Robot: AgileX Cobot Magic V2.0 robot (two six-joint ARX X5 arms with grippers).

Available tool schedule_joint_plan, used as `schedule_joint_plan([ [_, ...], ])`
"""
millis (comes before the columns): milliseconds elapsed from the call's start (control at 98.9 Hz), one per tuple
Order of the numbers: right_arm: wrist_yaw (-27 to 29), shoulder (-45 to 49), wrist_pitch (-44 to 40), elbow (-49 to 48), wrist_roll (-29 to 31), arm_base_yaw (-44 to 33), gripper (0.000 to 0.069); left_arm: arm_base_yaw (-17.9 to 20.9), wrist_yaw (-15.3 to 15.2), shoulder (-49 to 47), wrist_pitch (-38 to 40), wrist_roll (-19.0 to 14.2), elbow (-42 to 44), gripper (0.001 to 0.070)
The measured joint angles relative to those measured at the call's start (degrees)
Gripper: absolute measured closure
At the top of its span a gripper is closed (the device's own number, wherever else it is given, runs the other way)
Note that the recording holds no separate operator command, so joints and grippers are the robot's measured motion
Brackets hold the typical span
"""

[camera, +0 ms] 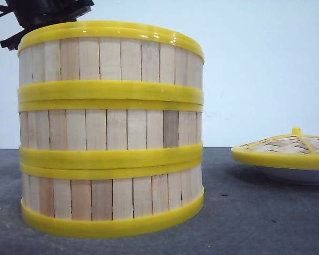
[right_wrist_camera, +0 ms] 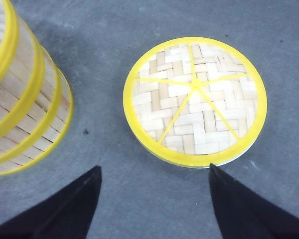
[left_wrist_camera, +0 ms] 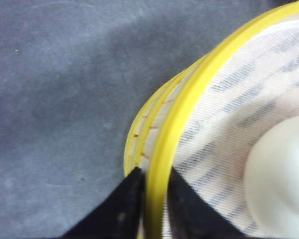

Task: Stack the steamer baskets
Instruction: 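Lower the basket onto the stack and open the left gripper, then move the right gripper to the lid's center knob and grasp it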

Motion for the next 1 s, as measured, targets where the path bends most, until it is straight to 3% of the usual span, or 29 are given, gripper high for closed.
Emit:
schedule_joint_plan([
  [111,0.0,0.0,-0.3,0.0,0.0,0.0,0.0269,-0.3,0.3,0.0,0.0,0.0,0.0,0.0447],
  [172,0.0,0.0,-0.3,0.0,0.0,0.0,0.0269,-0.3,0.2,0.0,0.0,0.0,0.0,0.0413],
  [313,0.0,0.0,-0.3,0.0,0.0,0.0,0.0269,-0.3,-1.5,0.0,0.1,0.0,0.0,0.0410],
  [556,0.2,1.3,3.5,-0.1,1.0,0.0,0.0269,1.4,-1.5,-1.8,0.0,0.0,0.0,0.0410],
  [1001,0.2,19.3,16.2,-0.1,2.1,-3.3,0.0269,10.7,-1.5,-16.7,-6.9,2.6,0.6,0.0410],
])
